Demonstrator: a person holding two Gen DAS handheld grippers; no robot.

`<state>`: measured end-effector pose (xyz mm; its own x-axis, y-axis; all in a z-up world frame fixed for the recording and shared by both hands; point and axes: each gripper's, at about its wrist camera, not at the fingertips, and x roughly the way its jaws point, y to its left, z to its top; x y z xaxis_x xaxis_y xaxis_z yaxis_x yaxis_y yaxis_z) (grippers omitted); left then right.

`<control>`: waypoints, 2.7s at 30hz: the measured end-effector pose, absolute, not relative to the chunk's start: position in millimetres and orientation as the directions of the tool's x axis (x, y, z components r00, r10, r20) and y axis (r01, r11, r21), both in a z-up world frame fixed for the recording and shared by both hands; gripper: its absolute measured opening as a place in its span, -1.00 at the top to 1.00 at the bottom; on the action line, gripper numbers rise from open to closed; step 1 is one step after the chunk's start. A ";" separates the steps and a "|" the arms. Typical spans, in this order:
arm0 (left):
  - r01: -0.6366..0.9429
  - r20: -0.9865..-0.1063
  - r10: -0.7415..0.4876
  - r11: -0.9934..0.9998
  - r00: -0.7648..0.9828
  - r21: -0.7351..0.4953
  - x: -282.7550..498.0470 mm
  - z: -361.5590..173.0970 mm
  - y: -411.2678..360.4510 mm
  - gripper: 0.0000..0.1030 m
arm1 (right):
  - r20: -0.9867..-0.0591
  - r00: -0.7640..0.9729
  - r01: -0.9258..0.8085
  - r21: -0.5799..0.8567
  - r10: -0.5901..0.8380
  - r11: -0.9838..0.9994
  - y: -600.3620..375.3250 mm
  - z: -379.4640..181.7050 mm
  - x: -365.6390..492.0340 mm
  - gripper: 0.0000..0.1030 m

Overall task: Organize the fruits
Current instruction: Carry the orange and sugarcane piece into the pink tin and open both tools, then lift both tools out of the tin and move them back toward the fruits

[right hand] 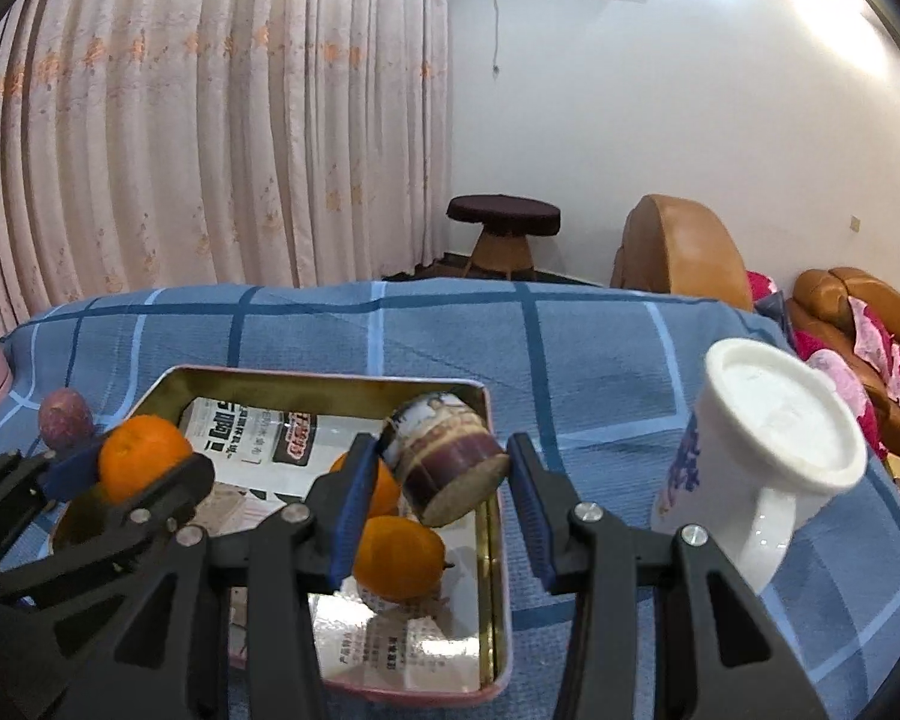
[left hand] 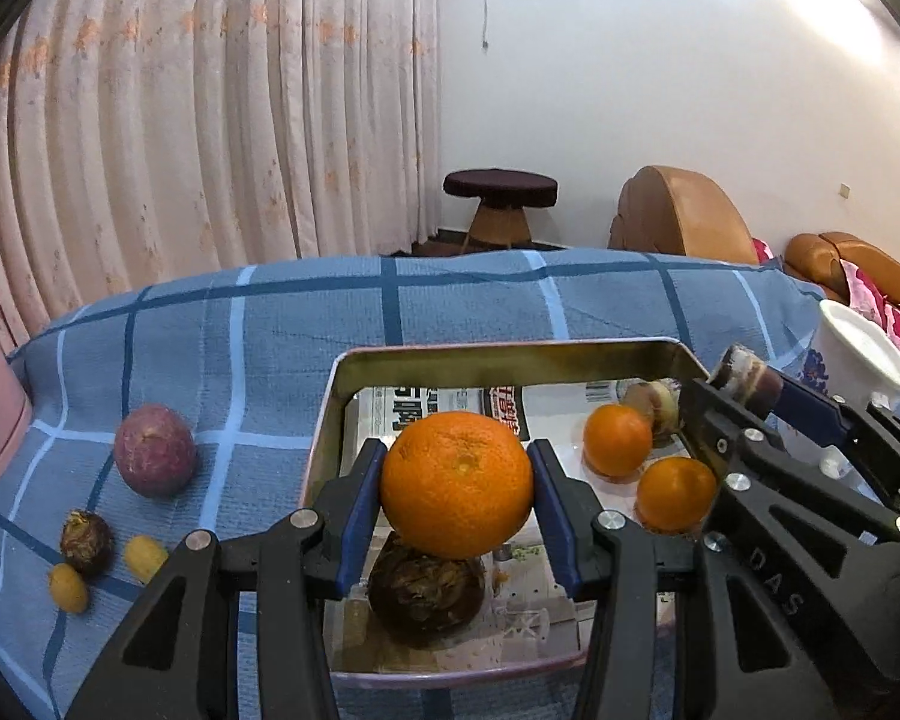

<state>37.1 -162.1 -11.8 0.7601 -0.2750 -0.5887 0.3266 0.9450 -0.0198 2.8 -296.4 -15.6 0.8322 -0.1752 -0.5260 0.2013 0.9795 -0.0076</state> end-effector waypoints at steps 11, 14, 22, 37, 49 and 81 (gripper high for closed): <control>0.264 -0.610 -0.234 0.964 0.757 -0.041 43.3 -16.1 -155.5 -0.02 | -0.503 0.861 0.131 0.082 -0.072 0.988 -296.8 -13.9 1.7 -0.06; 0.282 -0.593 -0.248 0.959 0.766 -0.037 38.5 -14.0 -156.3 -0.50 | -0.466 0.884 0.114 0.135 -0.039 0.984 -299.5 -11.2 -3.0 -0.77; 0.318 -0.524 -0.238 0.946 0.818 0.068 20.0 -4.9 -171.6 -0.55 | -0.390 0.916 0.138 0.082 -0.096 0.987 -290.5 -1.9 -15.5 -0.91; 0.237 -0.451 -0.187 0.970 0.873 0.057 16.8 2.7 -146.9 -0.56 | -0.339 0.926 0.211 0.107 -0.164 0.972 -301.0 2.9 -24.2 -1.00; 0.175 -0.415 -0.139 0.983 0.899 0.051 15.9 4.8 -126.3 -0.56 | -0.299 0.936 0.212 0.055 -0.186 0.976 -290.6 4.7 -32.1 -1.00; 0.140 -0.423 -0.120 0.990 0.898 0.017 -2.3 0.9 -70.4 -0.56 | -0.323 0.924 0.228 0.041 -0.203 0.973 -239.3 2.7 -45.2 -1.00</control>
